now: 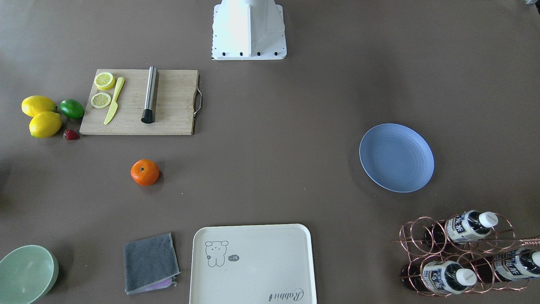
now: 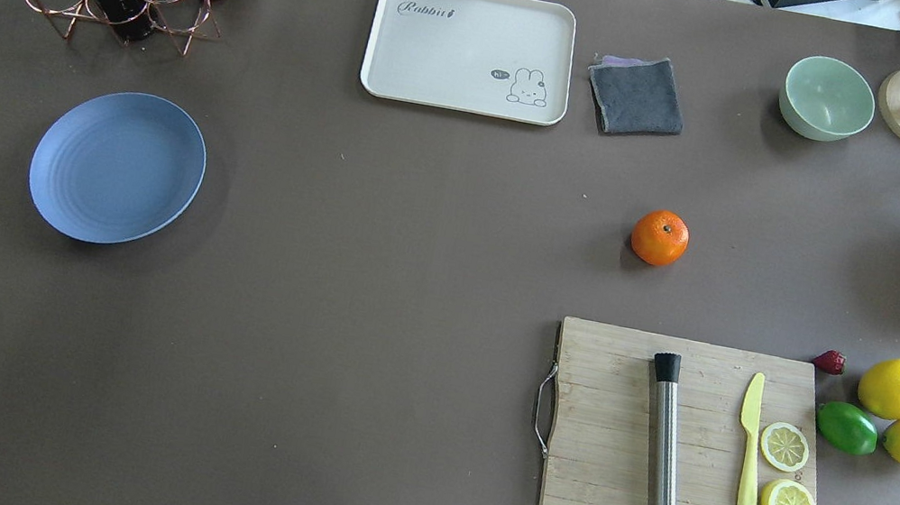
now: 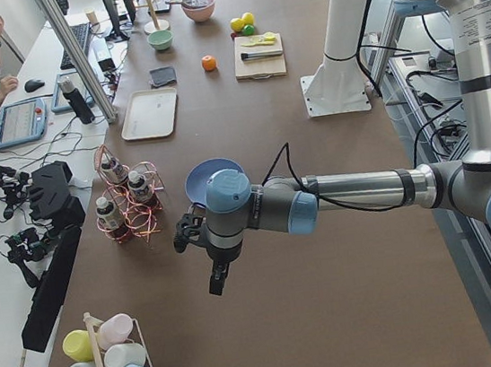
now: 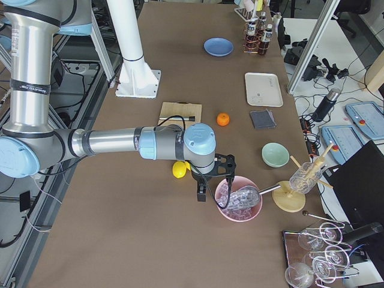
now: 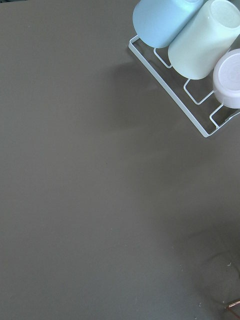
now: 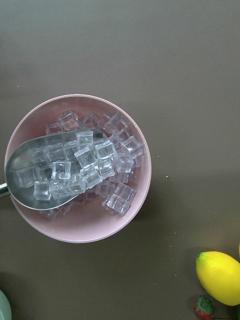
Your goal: Pick orange to plate
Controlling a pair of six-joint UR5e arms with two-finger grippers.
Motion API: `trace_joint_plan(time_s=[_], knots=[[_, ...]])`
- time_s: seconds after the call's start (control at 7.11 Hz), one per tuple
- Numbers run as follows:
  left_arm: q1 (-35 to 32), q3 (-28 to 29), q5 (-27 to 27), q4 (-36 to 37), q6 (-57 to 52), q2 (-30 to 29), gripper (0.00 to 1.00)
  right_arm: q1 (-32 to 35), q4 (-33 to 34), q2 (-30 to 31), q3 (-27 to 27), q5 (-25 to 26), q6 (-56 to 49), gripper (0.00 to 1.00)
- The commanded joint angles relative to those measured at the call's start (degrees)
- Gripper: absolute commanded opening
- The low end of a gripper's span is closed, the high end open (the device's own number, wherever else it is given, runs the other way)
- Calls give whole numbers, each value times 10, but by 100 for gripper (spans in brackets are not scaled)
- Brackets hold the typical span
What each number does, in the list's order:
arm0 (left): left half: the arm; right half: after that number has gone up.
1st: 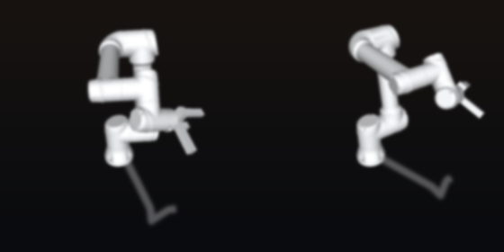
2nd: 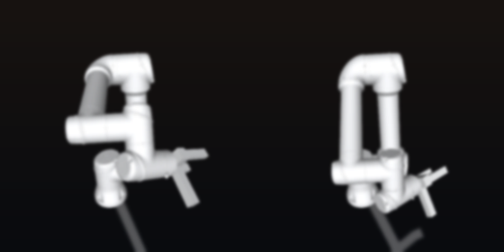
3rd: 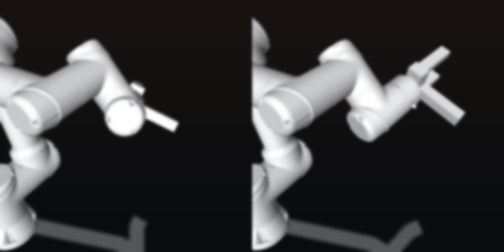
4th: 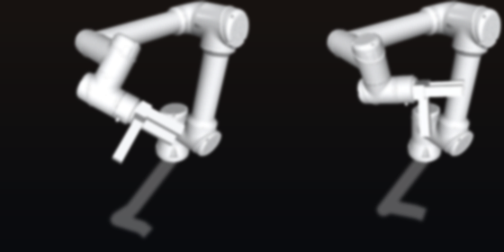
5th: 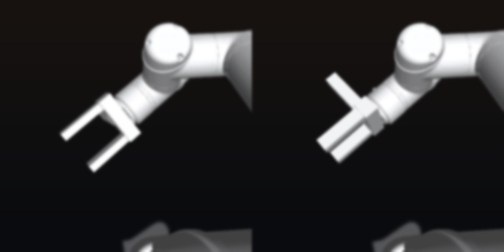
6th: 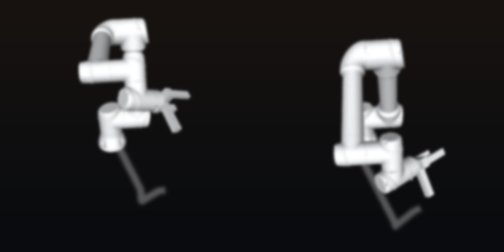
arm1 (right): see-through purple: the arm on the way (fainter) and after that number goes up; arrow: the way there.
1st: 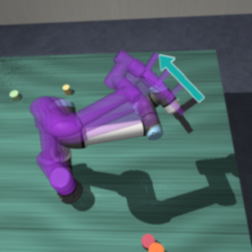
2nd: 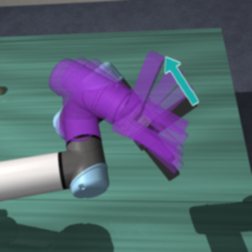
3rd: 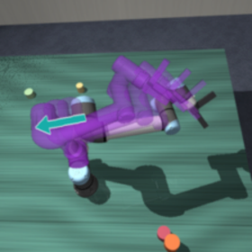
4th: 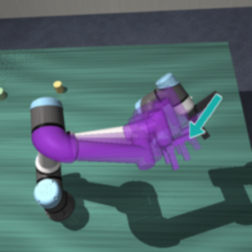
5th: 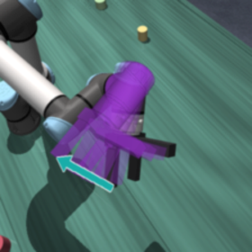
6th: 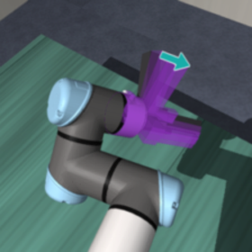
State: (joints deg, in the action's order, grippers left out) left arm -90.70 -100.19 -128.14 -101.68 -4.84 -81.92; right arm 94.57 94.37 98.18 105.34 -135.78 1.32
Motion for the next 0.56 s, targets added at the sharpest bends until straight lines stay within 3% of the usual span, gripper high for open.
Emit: trace_joint_plan(time_s=[0.0, 0.42], knots=[[0, -3, 0, -1, 0, -1, 98, 0, 0, -1, 0, 1, 0, 100], [0, -6, 0, 1, 1, -1, 98, 0, 0, -1, 0, 2, 1, 100]])
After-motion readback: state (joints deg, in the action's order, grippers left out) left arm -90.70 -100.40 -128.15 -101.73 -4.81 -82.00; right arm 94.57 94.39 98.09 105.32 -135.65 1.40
